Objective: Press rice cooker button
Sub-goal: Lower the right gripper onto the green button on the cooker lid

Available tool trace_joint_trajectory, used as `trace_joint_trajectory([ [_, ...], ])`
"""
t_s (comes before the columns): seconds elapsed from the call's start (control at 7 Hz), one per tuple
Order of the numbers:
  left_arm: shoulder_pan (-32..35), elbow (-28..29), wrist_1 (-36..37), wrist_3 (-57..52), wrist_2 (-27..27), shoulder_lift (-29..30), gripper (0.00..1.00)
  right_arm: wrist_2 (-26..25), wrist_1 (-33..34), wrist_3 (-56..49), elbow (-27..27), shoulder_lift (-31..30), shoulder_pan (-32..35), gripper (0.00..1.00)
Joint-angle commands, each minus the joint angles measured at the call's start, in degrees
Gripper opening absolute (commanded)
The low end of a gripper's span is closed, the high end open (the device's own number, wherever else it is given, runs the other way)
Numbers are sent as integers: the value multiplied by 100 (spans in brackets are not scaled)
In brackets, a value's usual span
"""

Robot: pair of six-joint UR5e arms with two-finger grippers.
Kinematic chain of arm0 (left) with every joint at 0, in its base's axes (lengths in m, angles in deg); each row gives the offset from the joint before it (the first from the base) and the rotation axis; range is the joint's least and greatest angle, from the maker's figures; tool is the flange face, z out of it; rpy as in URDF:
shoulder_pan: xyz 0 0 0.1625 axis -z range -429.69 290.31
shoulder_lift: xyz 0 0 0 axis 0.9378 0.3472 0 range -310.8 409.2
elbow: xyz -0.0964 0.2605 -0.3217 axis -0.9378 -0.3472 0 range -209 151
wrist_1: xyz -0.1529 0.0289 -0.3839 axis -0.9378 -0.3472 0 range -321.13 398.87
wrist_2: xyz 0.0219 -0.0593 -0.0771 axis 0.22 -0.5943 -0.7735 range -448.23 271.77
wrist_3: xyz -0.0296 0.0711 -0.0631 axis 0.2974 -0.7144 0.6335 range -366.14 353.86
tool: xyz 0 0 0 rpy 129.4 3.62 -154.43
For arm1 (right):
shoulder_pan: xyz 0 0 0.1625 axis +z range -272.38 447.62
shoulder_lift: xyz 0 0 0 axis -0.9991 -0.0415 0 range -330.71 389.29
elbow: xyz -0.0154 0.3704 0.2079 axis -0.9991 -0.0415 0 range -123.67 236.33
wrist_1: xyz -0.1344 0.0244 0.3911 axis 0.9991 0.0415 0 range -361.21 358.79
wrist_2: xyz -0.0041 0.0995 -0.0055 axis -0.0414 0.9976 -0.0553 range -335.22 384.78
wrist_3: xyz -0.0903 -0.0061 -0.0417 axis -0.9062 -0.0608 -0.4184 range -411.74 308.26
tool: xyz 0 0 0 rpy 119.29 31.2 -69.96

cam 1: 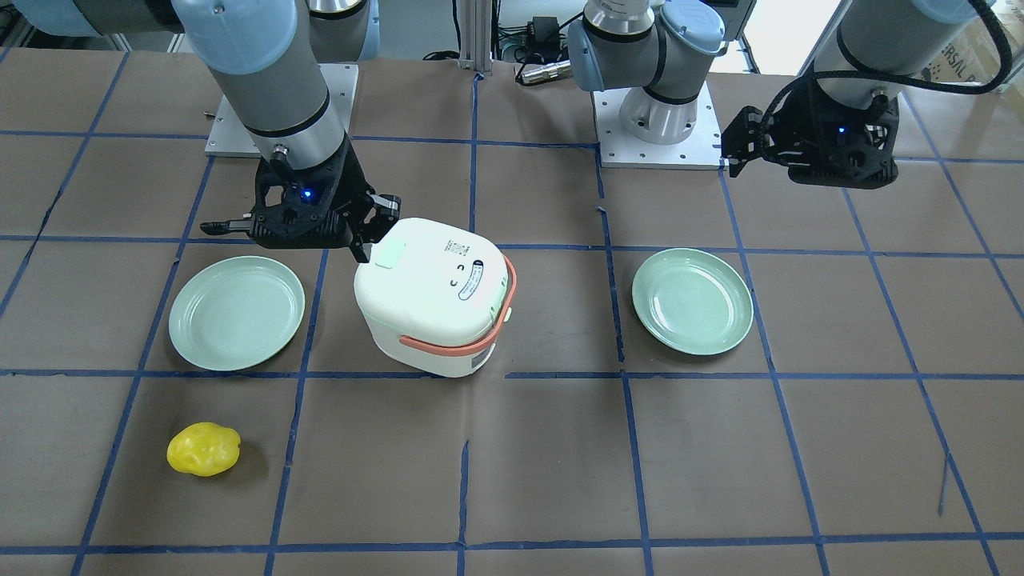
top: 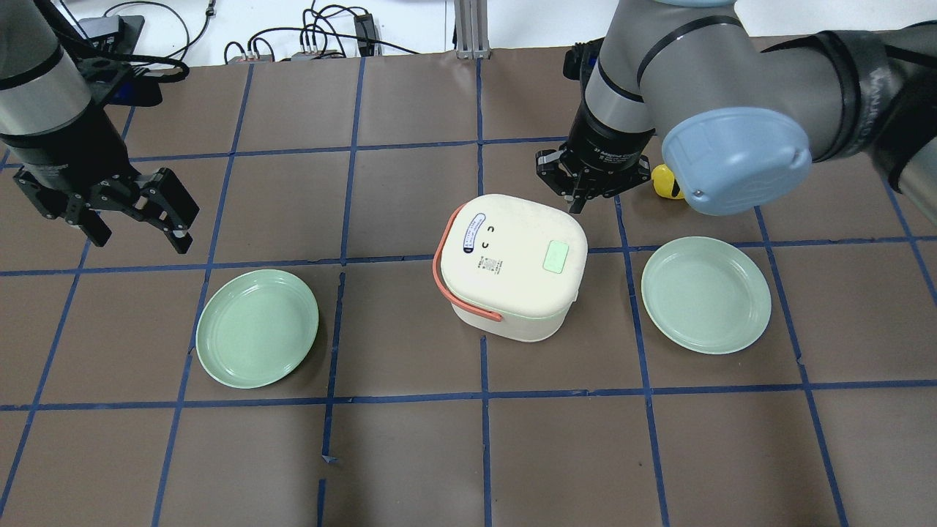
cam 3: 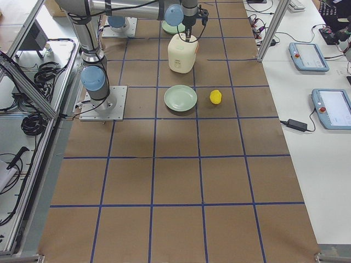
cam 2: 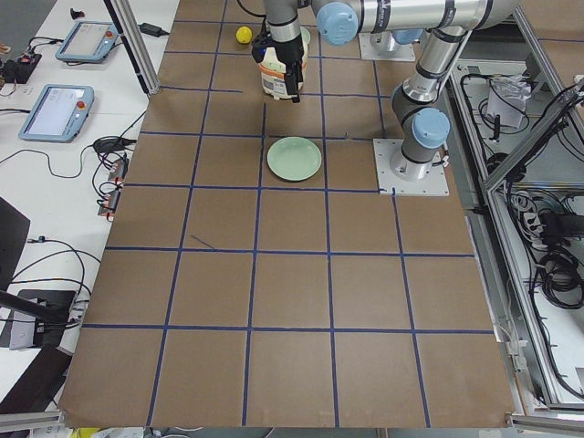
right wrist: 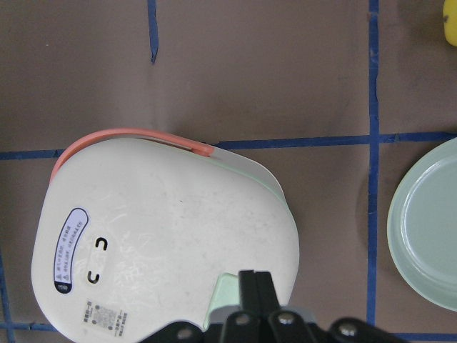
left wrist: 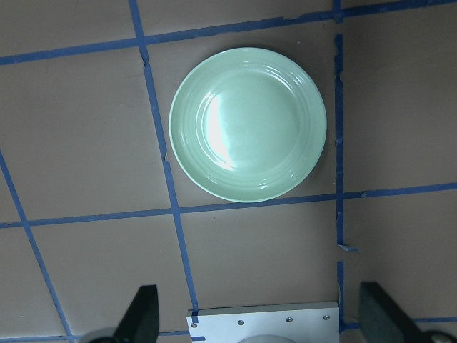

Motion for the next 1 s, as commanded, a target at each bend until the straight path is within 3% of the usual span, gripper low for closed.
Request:
trace_joint_trajectory([
  [0.0,0,0,0,0,0,0,100,7,11,15,13,138,125,11],
  [0.86,0,0,0,0,0,0,100,7,371,-37,355,245,179,13],
])
